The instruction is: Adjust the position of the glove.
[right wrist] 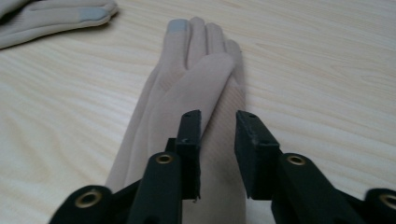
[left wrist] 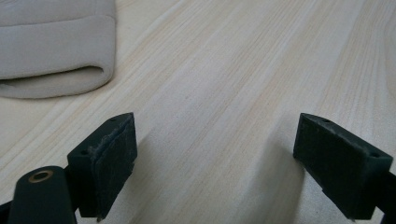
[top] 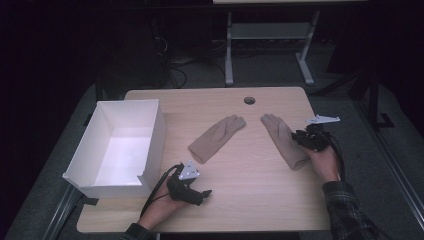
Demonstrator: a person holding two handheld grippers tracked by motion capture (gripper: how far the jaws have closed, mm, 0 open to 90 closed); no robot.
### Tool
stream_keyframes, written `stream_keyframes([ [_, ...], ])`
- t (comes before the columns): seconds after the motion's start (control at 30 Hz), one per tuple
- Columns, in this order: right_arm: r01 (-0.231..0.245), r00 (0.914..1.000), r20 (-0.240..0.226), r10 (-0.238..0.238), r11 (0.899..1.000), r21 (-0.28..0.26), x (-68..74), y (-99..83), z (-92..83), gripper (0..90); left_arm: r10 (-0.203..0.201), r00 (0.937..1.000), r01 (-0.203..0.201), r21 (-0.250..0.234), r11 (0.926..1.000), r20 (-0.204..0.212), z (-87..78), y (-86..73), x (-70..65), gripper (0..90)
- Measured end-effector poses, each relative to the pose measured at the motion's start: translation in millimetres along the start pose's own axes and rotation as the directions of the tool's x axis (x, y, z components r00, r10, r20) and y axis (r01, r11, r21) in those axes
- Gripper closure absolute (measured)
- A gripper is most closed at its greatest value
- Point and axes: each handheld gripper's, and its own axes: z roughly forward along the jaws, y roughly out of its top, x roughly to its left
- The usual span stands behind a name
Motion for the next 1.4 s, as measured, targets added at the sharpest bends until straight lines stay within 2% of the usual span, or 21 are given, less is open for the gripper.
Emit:
stream_keyframes([
  [0.07,0.009,0.9999,-0.006,-0.009,1.0,0.002,0.4,-0.2,-1.9,74.0,0.0,1.0,0.0,0.0,1.0,0.0,0.0,-0.1,-0.1,12.9],
  [0.1,0.03,0.999,-0.034,-0.029,0.999,0.024,1.6,-2.7,-5.6,79.6,-0.001,1.0,0.001,-0.002,1.0,0.001,0.0,-0.2,-0.3,12.9],
  [0.13,0.042,0.9985,-0.037,-0.041,0.999,0.028,1.8,-4.0,-6.8,82.1,-0.001,1.0,0.001,-0.002,1.0,0.001,0.0,-0.2,-0.3,12.9],
  [0.27,0.079,0.9947,-0.071,-0.075,0.995,0.065,5.0,-11.3,-14.4,88.9,0.0,1.0,0.0,-0.003,1.0,0.002,-0.1,-0.5,-0.6,12.9],
  [0.4,0.108,0.9905,-0.094,-0.1,0.991,0.085,7.6,-16.2,-18.1,89.7,-0.001,1.0,0.001,-0.003,1.0,0.002,-0.1,-0.5,-0.7,12.9],
  [0.53,0.153,0.9815,-0.134,-0.136,0.981,0.122,14.8,-21.3,-16.0,89.8,0.0,1.0,0.0,-0.003,1.0,0.002,-0.2,-0.6,-0.8,12.9],
  [0.63,0.177,0.9778,-0.142,-0.154,0.97,0.166,19.3,-24.0,-9.0,89.9,0.0,1.0,0.0,-0.003,1.0,0.001,-0.3,-0.5,-0.9,12.9],
  [0.73,0.178,0.9766,-0.152,-0.152,0.969,0.171,22.3,-24.1,-8.1,89.9,-0.001,1.0,0.001,-0.003,1.0,0.001,-0.3,-0.6,-1.1,12.9],
  [0.93,0.205,0.9673,-0.187,-0.171,0.962,0.18,31.3,-23.6,-8.3,89.9,-0.001,1.0,0.001,-0.003,1.0,0.001,-0.3,-0.6,-1.1,12.9],
  [0.97,0.218,0.9617,-0.207,-0.18,0.959,0.181,37.3,-23.5,-8.5,89.8,-0.001,1.0,0.001,-0.003,1.0,0.001,-0.3,-0.7,-1.1,12.9],
  [1.0,0.218,0.9617,-0.207,-0.18,0.959,0.181,37.3,-23.5,-8.5,89.8,-0.001,1.0,0.001,-0.003,1.0,0.001,-0.3,-0.7,-1.1,12.9],
  [1.03,0.238,0.9538,-0.228,-0.195,0.955,0.179,44.1,-24.6,-9.7,89.8,-0.001,1.0,0.001,-0.003,1.0,0.001,-0.3,-0.7,-1.2,12.9],
  [1.07,0.238,0.9538,-0.228,-0.195,0.955,0.179,44.1,-24.6,-9.7,89.8,-0.001,1.0,0.001,-0.003,1.0,0.001,-0.3,-0.7,-1.2,12.9],
  [1.13,0.259,0.9444,-0.253,-0.21,0.949,0.178,51.2,-26.1,-11.6,89.9,-0.001,1.0,0.001,-0.003,1.0,0.001,-0.3,-0.7,-1.1,12.9],
  [1.17,0.267,0.9376,-0.274,-0.214,0.948,0.174,55.5,-27.2,-12.5,89.9,-0.002,1.0,0.002,-0.004,1.0,0.001,-0.3,-0.7,-1.2,12.9],
  [1.2,0.287,0.9258,-0.302,-0.227,0.942,0.172,62.0,-28.7,-14.2,89.8,-0.002,1.0,0.002,-0.003,1.0,0.001,-0.3,-0.7,-1.2,12.9],
  [1.27,0.301,0.9151,-0.328,-0.235,0.938,0.169,68.5,-30.2,-15.9,89.8,-0.001,1.0,0.001,-0.004,1.0,0.0,-0.3,-0.7,-1.2,12.9],
  [1.3,0.301,0.9151,-0.328,-0.235,0.938,0.169,68.5,-30.2,-15.9,89.8,-0.001,1.0,0.001,-0.004,1.0,0.0,-0.3,-0.7,-1.2,13.0],
  [1.33,0.328,0.8993,-0.357,-0.253,0.93,0.168,77.2,-32.5,-18.7,89.8,-0.002,1.0,0.002,-0.004,1.0,0.0,-0.3,-0.7,-1.2,12.9],
  [1.37,0.332,0.8951,-0.366,-0.254,0.928,0.168,80.4,-33.4,-19.8,89.9,-0.002,1.0,0.002,-0.004,1.0,0.0,-0.3,-0.7,-1.2,13.0],
  [1.4,0.344,0.8866,-0.382,-0.261,0.924,0.167,85.1,-34.8,-21.4,89.9,-0.002,1.0,0.002,-0.003,1.0,0.001,-0.4,-0.7,-1.2,13.0],
])
